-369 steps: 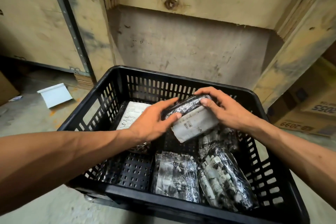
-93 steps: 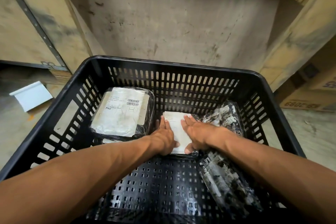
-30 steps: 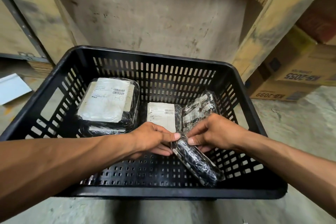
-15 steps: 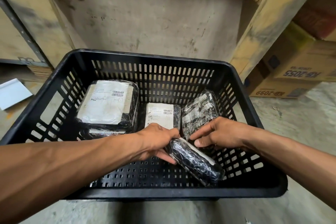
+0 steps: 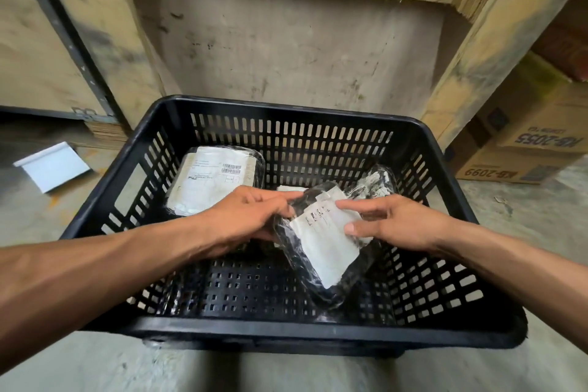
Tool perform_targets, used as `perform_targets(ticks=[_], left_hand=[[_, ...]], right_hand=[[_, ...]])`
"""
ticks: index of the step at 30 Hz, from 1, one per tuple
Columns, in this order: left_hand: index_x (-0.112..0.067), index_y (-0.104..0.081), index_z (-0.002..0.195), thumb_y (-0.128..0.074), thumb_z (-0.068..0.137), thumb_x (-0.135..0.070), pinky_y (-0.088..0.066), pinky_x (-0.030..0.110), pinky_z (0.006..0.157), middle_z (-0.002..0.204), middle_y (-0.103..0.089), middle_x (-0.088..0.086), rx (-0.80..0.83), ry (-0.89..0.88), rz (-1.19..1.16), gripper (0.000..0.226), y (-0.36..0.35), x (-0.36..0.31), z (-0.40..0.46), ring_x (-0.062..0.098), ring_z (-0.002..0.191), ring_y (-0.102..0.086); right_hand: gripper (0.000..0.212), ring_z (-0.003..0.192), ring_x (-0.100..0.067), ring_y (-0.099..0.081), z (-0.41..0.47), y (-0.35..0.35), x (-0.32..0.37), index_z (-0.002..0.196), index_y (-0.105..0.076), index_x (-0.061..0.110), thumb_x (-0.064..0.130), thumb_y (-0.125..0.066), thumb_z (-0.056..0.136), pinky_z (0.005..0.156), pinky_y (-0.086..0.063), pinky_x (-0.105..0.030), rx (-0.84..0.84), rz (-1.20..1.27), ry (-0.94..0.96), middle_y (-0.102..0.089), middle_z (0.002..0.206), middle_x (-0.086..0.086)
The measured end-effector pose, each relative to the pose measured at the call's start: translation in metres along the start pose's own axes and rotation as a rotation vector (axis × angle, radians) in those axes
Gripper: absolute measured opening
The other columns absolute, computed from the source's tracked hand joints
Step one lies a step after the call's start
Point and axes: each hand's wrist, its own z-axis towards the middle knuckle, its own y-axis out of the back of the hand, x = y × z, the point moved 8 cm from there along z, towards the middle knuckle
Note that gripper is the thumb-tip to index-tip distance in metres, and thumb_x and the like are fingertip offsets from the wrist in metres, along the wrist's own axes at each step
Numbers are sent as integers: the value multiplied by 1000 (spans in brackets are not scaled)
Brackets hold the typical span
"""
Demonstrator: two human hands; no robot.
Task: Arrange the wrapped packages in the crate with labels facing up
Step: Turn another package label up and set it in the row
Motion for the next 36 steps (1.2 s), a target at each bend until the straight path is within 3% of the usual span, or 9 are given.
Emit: perform_targets(ticks=[2, 4, 10, 15, 19, 22, 25, 30, 36], left_hand=[[6, -76, 105, -64, 91, -3, -62, 28, 77, 126, -71, -18, -30, -51, 4, 21, 16, -5, -3, 13, 105, -73], [11, -72, 110, -63, 91, -1, -62, 30, 79, 130, -70, -12, -57, -81, -64, 24, 29, -9, -6, 16, 108, -73], [-16, -83, 105, -61, 91, 0, -63, 32, 72, 121, -76, 5, -159, -208, -273, 31, 42, -24, -19, 19, 88, -77], [-31, -74, 123, -67, 72, -5, -62, 34, 74, 108, -79, 3, -110, -180, -166, 58, 35, -23, -25, 17, 80, -75], [-49, -47, 144, -90, 70, -32, -58, 32, 93, 122, -74, -11, -78, -148, 83, 87, 28, -18, -28, 18, 107, -73], [-63, -22, 148, -87, 62, -64, -54, 7, 76, 103, -66, -45, -91, -124, 327, 108, 19, -21, -28, -12, 98, -68], [-58, -14, 153, -87, 69, -54, -52, 3, 72, 100, -64, -49, -112, -176, 339, 111, 13, -27, -25, -18, 97, -65], [-44, -27, 156, -86, 76, -28, -59, 28, 92, 127, -71, -6, -261, -261, 96, 101, 7, -30, -22, 13, 109, -72], [-41, -14, 159, -76, 92, -21, -47, 30, 109, 136, -62, -17, -256, -162, 247, 93, -8, -13, -14, 0, 113, -65]], right_hand=[[60, 98, 28, -50, 2, 1, 6, 139, -48, 66, 51, -75, 88, 86, -29, 7, -57, -17, 73, -45, 142, 26], [70, 84, 34, -49, 5, 5, 10, 148, -43, 57, 51, -77, 87, 67, -35, 9, -126, 33, 116, -46, 137, 30], [104, 106, -16, -76, 4, -7, 13, 156, -17, 59, 52, -84, 76, 85, -63, -43, -140, 523, 171, -71, 118, 31], [105, 133, -15, -58, -4, -12, 23, 148, -28, 64, 50, -92, 66, 116, -42, -53, -214, 572, 267, -52, 153, 13], [100, 136, -18, -55, -11, -15, 25, 146, -31, 61, 41, -92, 69, 115, -42, -55, -247, 560, 313, -53, 152, 9], [106, 141, -18, -49, -16, -15, 30, 155, -28, 53, 38, -90, 70, 115, -42, -55, -257, 529, 367, -45, 158, 7], [101, 140, -15, -50, -22, -11, 34, 155, -28, 54, 43, -85, 71, 111, -47, -54, -344, 531, 412, -42, 160, 9], [87, 139, -21, -52, -18, -14, 31, 147, -21, 72, 63, -75, 79, 112, -45, -58, -392, 443, 373, -33, 166, 13], [107, 113, -3, -66, 1, -21, 17, 161, -15, 46, 18, -85, 85, 92, -57, -24, -263, 447, 274, -56, 139, 17]])
